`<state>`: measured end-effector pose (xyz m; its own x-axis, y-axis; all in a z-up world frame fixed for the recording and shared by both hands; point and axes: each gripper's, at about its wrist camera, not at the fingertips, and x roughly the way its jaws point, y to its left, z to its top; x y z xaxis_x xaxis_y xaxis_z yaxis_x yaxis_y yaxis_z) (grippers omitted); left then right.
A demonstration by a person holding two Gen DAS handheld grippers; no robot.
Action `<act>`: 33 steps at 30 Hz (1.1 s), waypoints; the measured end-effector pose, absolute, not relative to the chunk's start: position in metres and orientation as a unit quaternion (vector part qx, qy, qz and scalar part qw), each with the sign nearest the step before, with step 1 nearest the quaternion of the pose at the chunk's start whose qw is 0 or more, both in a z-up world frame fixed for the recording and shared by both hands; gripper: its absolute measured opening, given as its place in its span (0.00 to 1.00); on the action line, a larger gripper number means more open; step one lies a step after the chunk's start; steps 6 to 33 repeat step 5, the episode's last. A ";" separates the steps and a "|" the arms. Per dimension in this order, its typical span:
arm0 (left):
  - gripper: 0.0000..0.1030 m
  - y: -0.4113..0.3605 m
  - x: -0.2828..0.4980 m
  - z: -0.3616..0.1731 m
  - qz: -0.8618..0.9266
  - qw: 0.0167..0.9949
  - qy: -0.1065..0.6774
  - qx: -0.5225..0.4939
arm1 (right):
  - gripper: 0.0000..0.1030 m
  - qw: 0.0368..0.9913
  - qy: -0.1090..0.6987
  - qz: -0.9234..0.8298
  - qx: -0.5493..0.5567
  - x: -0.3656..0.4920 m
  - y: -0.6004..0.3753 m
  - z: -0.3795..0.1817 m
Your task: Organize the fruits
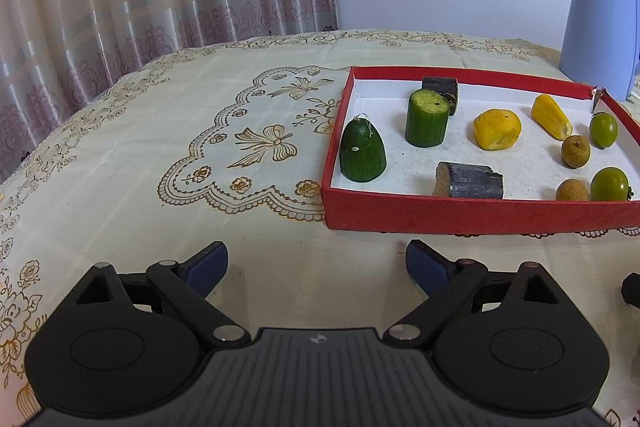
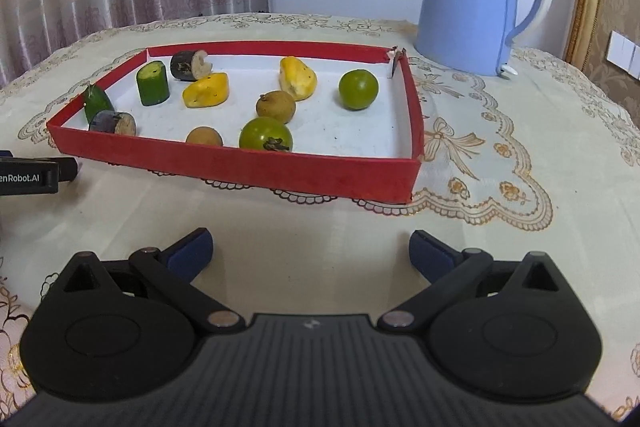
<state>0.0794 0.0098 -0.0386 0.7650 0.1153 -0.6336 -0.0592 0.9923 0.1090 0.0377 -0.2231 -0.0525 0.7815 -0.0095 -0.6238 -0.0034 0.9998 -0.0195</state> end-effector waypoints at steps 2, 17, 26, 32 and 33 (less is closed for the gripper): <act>0.95 0.011 0.080 -0.039 0.047 0.938 0.342 0.037 | 1.00 0.946 0.323 -0.012 -0.013 0.034 -0.220 -0.054; 0.96 0.014 0.081 -0.039 0.047 0.936 0.348 0.026 | 1.00 0.946 0.324 -0.010 -0.007 0.035 -0.222 -0.054; 0.96 0.014 0.081 -0.039 0.047 0.936 0.348 0.026 | 1.00 0.946 0.324 -0.010 -0.007 0.035 -0.222 -0.054; 0.96 0.014 0.081 -0.039 0.047 0.936 0.348 0.026 | 1.00 0.946 0.324 -0.010 -0.007 0.035 -0.222 -0.054; 0.96 0.014 0.081 -0.039 0.047 0.936 0.348 0.026 | 1.00 0.946 0.324 -0.010 -0.007 0.035 -0.222 -0.054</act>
